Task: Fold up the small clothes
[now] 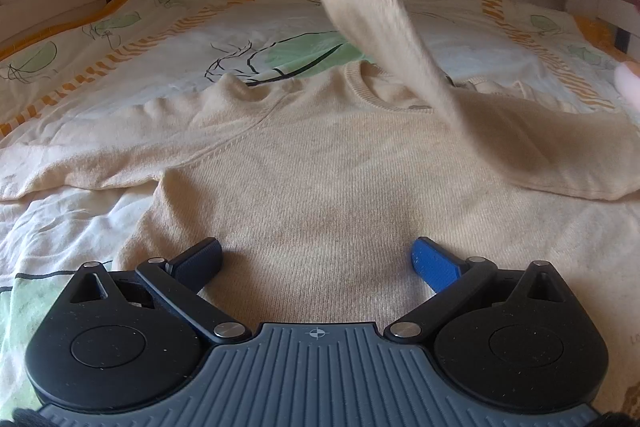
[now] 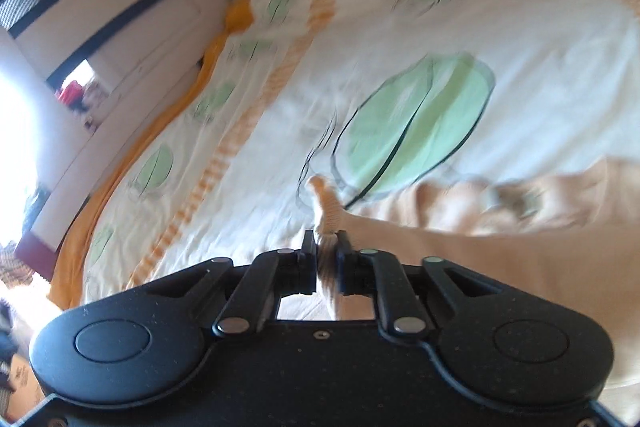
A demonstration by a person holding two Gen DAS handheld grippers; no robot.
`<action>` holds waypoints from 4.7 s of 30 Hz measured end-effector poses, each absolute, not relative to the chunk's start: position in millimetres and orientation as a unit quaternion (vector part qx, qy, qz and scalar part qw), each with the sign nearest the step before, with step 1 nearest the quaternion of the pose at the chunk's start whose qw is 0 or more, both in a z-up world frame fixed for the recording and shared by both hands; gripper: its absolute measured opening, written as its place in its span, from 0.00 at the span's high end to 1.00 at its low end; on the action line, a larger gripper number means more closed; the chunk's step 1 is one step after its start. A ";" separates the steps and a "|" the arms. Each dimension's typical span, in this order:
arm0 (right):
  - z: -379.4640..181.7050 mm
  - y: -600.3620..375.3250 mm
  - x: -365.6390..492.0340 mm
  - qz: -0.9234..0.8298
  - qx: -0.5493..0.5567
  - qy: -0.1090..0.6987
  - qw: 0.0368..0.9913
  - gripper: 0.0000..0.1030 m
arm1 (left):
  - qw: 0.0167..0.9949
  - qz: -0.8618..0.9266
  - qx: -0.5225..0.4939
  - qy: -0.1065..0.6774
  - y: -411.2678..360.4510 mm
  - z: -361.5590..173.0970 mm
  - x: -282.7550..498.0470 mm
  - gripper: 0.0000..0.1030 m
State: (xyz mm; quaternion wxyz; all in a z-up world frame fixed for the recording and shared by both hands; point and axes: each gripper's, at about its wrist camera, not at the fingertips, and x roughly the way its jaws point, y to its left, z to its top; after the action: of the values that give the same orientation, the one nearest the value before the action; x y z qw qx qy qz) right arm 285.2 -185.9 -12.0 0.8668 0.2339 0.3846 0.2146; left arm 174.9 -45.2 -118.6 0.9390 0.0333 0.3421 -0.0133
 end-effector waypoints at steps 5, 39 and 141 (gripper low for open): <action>-12.3 -183.2 264.6 0.221 0.221 0.367 0.876 0.49 | 0.939 -0.014 0.032 0.343 -44.6 -118.6 175.4 0.00; -82.5 -382.2 213.1 0.084 0.205 0.292 0.931 0.87 | 0.945 -0.011 0.027 0.327 -40.4 -79.6 182.6 0.17; -99.5 -358.6 189.9 0.024 0.028 0.386 0.922 0.38 | 0.918 -0.094 -0.040 0.383 19.1 -104.7 259.3 0.34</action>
State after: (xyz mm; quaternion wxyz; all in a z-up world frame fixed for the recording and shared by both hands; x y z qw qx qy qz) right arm 189.9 -358.6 -99.5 0.9217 0.0279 0.3862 0.0243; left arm 259.3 19.1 -104.7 0.9180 -0.0401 0.3833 -0.0937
